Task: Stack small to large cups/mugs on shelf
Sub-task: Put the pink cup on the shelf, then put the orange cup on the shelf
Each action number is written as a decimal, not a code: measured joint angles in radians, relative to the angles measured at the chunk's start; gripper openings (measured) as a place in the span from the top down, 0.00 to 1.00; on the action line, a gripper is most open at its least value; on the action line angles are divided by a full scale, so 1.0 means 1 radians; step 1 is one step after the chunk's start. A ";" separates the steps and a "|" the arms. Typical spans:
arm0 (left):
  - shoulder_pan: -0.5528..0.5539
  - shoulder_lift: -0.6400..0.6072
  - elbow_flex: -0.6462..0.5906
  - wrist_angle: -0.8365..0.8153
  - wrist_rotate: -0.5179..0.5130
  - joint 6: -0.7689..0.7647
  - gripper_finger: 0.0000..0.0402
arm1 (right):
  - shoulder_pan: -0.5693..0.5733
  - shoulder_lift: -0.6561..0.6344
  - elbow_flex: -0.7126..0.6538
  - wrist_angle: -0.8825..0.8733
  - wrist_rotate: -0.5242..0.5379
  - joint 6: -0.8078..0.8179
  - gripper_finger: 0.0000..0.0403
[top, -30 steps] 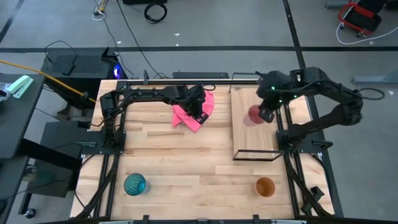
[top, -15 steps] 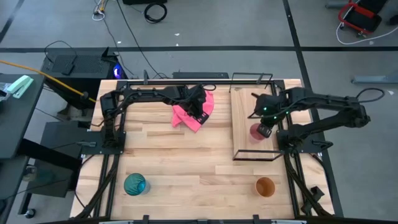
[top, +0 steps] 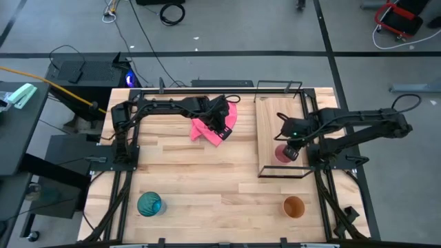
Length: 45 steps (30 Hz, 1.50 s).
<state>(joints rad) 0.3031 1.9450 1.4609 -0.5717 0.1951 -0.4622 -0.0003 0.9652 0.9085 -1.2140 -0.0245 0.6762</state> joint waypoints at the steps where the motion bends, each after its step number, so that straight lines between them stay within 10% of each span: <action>1: 0.000 0.000 0.000 0.000 0.000 0.000 0.96 | 0.009 -0.003 -0.003 -0.001 0.008 0.010 0.99; 34: -0.005 0.000 0.000 0.000 0.000 -0.025 0.93 | 0.088 -0.005 -0.036 -0.003 0.054 0.093 0.79; 45: -0.004 0.000 0.000 0.000 0.000 -0.025 0.93 | 0.088 -0.004 0.142 -0.084 0.057 0.087 0.77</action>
<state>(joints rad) 0.2989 1.9450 1.4609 -0.5716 0.1951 -0.4873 0.0875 0.9607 1.0504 -1.2982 0.0329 0.7632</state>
